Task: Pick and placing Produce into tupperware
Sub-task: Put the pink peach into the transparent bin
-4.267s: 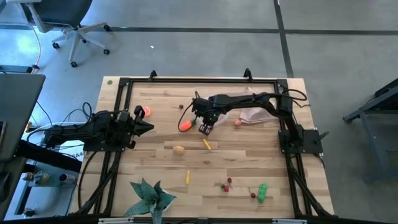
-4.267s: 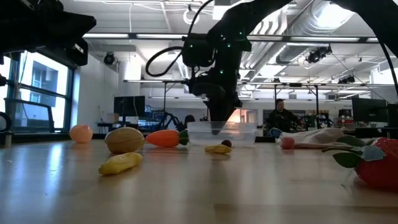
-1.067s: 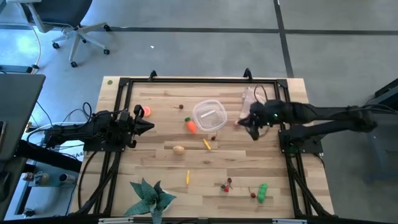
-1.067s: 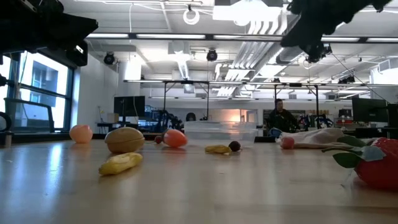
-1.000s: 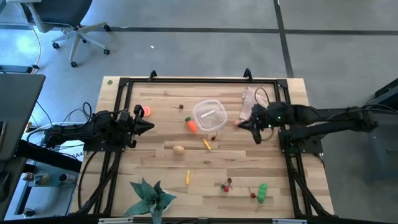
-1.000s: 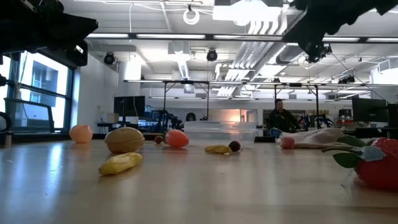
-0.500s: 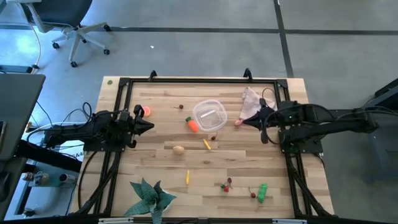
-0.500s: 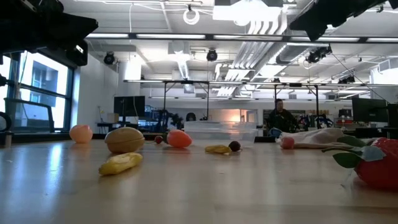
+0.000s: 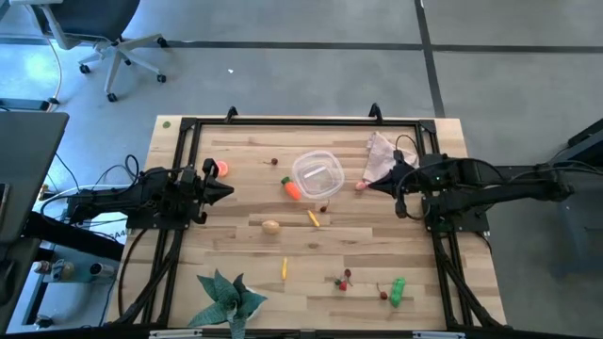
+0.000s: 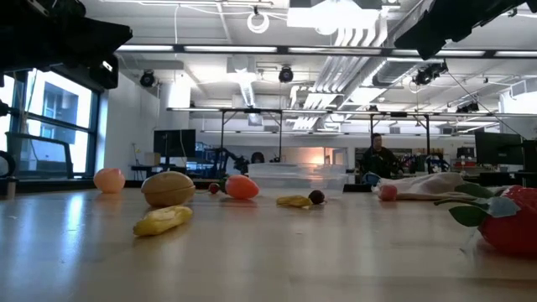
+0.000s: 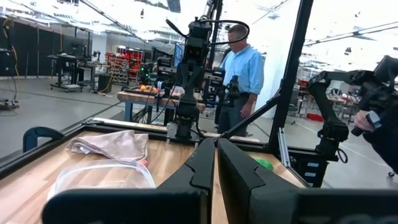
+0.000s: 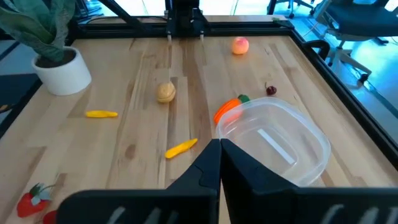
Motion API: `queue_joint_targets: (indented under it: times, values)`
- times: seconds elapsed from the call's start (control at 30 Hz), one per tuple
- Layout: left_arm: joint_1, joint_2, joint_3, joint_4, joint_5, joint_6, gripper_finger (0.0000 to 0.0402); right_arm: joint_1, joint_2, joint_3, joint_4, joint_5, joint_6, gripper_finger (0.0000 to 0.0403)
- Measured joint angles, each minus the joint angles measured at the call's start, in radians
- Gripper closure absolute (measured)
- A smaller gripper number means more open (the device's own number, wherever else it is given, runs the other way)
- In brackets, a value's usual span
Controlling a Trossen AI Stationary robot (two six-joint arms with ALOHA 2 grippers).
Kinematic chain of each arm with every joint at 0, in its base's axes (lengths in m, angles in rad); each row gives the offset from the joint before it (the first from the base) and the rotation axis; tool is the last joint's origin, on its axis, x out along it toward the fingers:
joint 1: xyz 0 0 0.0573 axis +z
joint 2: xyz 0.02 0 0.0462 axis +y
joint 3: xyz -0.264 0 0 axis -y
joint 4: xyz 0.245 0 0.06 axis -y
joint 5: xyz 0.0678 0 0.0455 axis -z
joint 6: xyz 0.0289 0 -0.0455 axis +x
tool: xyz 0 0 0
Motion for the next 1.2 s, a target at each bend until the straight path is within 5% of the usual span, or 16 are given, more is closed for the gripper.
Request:
queue_joint_targets:
  times: [0.33, 0.77, 1.0, 1.2]
  values:
    - [0.0, 0.0, 0.0, -0.023, -0.094, 0.029, 0.0389, -0.008, 0.0, 0.0, 0.001, 0.009, -0.007, 0.0402]
    - [0.0, 0.026, 0.102, -0.212, -0.483, -0.114, 0.0389, -0.01, 0.0, 0.0, 0.001, 0.026, -0.007, 0.0402]
    - [0.0, 0.189, 0.246, -0.235, -0.541, -0.155, 0.0389, -0.01, 0.0, 0.0, 0.001, 0.026, -0.007, 0.0402]
    - [0.0, 0.436, 0.434, -0.442, -0.664, -0.296, 0.0389, -0.01, 0.0, 0.0, 0.001, 0.026, -0.007, 0.0402]
